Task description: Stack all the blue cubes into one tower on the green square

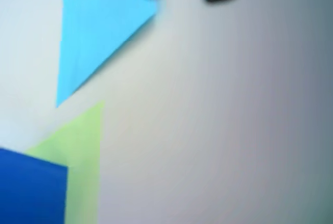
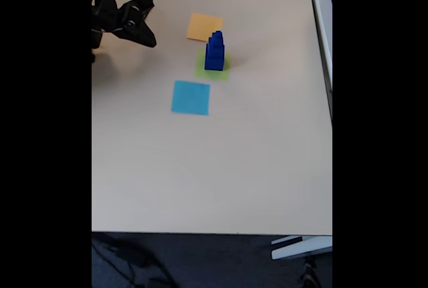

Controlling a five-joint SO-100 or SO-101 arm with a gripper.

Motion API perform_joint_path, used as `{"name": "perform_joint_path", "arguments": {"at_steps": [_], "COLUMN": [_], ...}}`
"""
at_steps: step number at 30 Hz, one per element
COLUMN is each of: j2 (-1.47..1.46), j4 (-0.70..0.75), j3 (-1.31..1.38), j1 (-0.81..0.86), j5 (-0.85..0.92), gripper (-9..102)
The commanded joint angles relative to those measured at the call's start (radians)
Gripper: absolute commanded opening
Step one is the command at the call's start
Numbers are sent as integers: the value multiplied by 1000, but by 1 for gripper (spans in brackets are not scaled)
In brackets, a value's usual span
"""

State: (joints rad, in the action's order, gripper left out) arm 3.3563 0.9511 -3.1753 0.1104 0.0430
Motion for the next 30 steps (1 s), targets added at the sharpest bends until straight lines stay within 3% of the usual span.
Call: {"name": "perform_joint_path", "arguments": {"at_steps": [1,30], "j2": [26,26], "j4": [2,6], "j3": [-6,-6], "j1": [-14,-15], "j5": [41,64], "gripper": [0,0]}}
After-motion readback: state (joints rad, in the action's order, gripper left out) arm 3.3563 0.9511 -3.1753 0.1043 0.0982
